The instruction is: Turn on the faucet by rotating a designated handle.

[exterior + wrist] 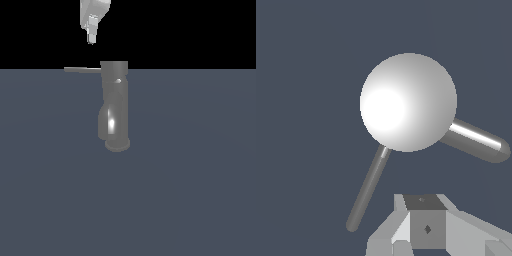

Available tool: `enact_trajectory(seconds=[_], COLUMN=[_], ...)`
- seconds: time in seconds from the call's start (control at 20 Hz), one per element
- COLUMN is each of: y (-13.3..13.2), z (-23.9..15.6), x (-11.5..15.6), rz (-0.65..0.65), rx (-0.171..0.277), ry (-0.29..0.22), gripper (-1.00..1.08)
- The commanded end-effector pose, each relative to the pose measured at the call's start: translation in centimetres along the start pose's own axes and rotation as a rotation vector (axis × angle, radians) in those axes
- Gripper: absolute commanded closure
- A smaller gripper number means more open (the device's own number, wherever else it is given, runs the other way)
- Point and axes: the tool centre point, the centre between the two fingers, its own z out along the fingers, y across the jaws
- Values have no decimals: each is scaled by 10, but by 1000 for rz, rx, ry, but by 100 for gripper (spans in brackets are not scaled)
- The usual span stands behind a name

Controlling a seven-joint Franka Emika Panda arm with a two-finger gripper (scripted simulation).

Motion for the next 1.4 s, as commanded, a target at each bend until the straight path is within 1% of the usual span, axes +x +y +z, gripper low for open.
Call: enact_trajectory(seconds=[0.0,0.35,0.65,1.0,1.35], y=[-14,-50,-72,-86,-89], z=[11,42,62,75,78], x=[-3,-14,-23,-30,-32], rz=[61,220,320,383,396], rx=[-1,2,14,26,29], ry=[13,61,100,128,135], gripper=[108,108,108,108,108])
